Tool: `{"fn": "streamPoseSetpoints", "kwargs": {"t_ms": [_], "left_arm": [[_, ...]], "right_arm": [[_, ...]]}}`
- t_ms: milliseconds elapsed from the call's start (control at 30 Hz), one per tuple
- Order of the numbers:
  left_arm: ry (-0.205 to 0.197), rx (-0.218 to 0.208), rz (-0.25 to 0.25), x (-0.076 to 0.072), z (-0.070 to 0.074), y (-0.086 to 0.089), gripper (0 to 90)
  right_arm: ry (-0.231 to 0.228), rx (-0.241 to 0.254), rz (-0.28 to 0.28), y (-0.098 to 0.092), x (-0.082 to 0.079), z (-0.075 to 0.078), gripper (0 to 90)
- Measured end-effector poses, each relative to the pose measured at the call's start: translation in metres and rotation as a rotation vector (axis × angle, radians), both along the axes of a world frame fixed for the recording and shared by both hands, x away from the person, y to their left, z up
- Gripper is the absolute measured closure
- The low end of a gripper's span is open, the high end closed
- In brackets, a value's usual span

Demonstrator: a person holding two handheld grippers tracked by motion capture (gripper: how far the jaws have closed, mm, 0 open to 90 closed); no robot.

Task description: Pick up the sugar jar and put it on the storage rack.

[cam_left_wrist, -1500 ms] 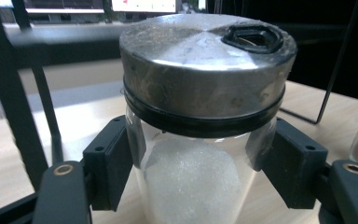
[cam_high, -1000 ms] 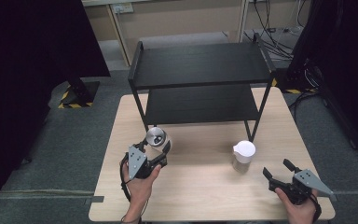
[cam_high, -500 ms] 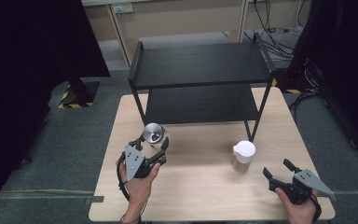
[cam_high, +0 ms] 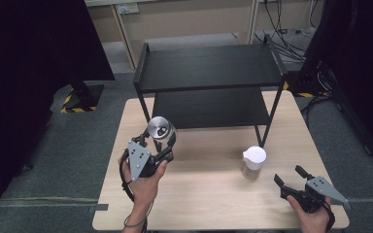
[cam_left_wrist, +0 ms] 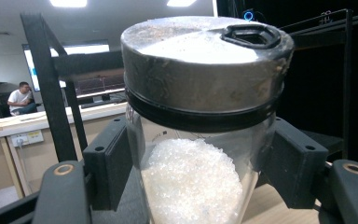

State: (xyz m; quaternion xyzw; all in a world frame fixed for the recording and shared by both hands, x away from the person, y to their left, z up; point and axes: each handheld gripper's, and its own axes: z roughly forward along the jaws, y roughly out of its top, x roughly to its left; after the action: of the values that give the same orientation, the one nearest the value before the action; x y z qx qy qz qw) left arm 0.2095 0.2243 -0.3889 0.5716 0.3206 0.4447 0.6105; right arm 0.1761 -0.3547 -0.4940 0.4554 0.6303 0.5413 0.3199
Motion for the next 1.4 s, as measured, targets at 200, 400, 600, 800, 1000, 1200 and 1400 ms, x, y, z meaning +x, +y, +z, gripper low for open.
{"fn": "streamPoseSetpoints", "kwargs": {"t_ms": [200,400,600,800,1000,1200,1400], "left_arm": [[0.002,0.02,0.019,0.002,0.016,-0.006,30.4],[0.017,0.018,0.037,0.006,0.034,-0.006,30.4],[0.048,0.015,0.048,0.011,0.054,-0.004,30.4],[0.077,0.02,0.061,0.016,0.071,-0.004,30.4],[0.089,0.012,0.066,0.021,0.086,-0.004,30.4],[0.096,0.018,0.069,0.026,0.104,-0.004,30.4],[0.087,0.016,0.066,0.027,0.119,-0.004,30.4]], "right_arm": [[-0.001,0.002,0.0,0.0,0.0,0.0,10.8],[-0.001,0.002,0.001,0.0,0.0,0.0,10.8],[0.0,0.001,0.002,0.0,0.0,0.0,10.8],[0.0,0.002,0.001,-0.001,0.0,0.0,10.8],[0.001,0.001,0.002,0.0,0.0,0.0,10.8],[0.001,0.0,0.002,0.0,0.0,0.0,10.8],[0.003,0.001,0.003,0.0,0.0,0.0,10.8]]}}
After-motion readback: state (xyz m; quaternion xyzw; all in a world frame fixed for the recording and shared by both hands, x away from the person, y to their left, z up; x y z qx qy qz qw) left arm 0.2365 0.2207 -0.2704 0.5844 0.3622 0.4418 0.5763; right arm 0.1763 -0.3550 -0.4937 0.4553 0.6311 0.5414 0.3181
